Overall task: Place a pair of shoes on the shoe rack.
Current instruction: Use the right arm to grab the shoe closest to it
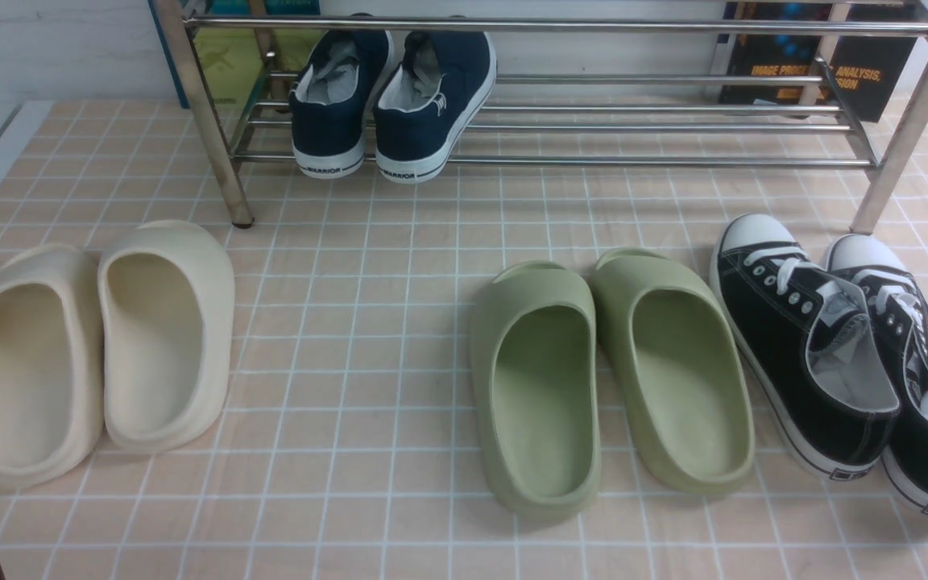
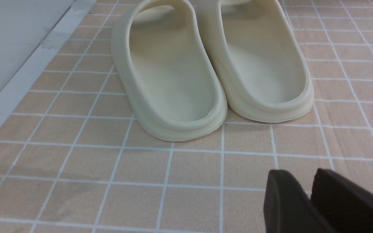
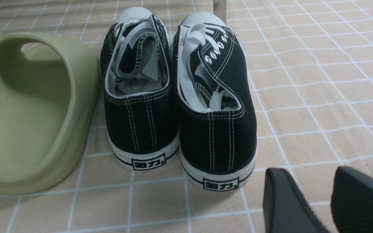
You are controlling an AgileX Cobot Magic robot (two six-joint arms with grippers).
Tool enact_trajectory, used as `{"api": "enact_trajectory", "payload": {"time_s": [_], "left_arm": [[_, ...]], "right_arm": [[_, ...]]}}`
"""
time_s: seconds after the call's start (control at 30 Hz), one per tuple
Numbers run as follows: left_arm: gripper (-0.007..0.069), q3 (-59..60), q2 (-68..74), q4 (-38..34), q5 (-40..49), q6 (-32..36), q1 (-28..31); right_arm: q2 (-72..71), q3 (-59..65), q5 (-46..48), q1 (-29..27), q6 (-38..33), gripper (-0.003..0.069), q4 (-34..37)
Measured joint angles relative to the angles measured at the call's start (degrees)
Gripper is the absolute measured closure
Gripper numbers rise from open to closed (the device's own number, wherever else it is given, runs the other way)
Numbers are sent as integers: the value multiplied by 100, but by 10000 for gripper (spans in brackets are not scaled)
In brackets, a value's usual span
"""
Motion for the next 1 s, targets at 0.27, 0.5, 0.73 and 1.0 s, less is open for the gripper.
{"api": "enact_trajectory", "payload": {"time_s": [0.27,0.5,0.73,1.0], "left_arm": [[453,0,0,0,0,0,0],[444,0,0,0,0,0,0],[444,0,0,0,0,0,0],[440,0,0,0,5,0,0]], "right_arm": [[0,0,-9,0,113,420,1303],[0,35,59,0,1269,420,4215],[0,31,-326,0,1107,420,4711],[69,-544,-572,0,-505,447,4489]]}}
